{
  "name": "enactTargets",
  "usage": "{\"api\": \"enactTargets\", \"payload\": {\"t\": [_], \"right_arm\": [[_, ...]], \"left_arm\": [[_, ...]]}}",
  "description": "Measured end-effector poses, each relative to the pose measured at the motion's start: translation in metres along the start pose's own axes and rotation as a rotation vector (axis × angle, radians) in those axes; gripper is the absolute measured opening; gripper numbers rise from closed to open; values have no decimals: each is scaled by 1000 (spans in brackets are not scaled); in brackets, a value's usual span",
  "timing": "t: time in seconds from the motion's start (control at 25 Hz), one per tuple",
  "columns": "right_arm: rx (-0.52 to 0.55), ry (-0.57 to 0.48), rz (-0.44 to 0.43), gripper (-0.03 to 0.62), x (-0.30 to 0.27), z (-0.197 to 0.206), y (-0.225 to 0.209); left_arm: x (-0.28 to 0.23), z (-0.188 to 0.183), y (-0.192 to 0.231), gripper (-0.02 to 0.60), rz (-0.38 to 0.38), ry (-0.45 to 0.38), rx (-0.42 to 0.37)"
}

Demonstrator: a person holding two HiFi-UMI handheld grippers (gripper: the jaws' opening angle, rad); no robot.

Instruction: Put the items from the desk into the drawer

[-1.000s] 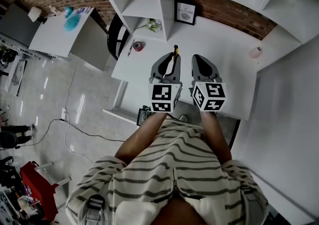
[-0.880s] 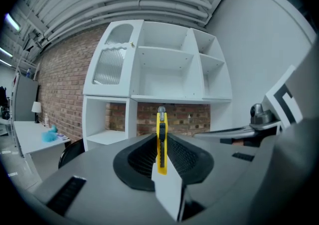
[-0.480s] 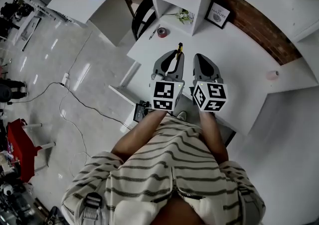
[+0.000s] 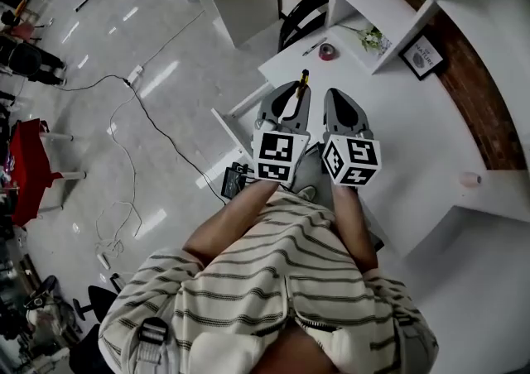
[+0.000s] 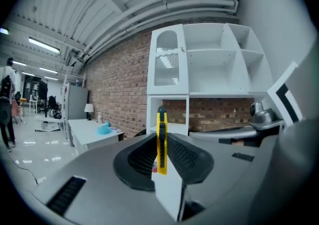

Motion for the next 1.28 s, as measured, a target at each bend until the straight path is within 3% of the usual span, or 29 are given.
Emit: {"api": "enactTargets", "payload": {"t": [0.24, 0.48, 1.28], "right_arm": [[12, 45, -120, 11, -29, 11, 36], [28, 87, -181, 11, -44, 21, 65], [-9, 250, -190, 11, -68, 73, 62]], "left_arm": [[21, 9, 34, 64, -114, 13, 18], [39, 19, 58, 64, -178, 24, 47], [31, 73, 77, 65, -233, 166, 166]]}}
Point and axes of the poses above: the fingertips, and each gripper's own axes: x backward along the fingers, y to its left, z out of its underside, the point moved 9 cm from there along x, backward along the fingers, and after that the axes turned 3 degrees about -y, right-handed, at the moved point
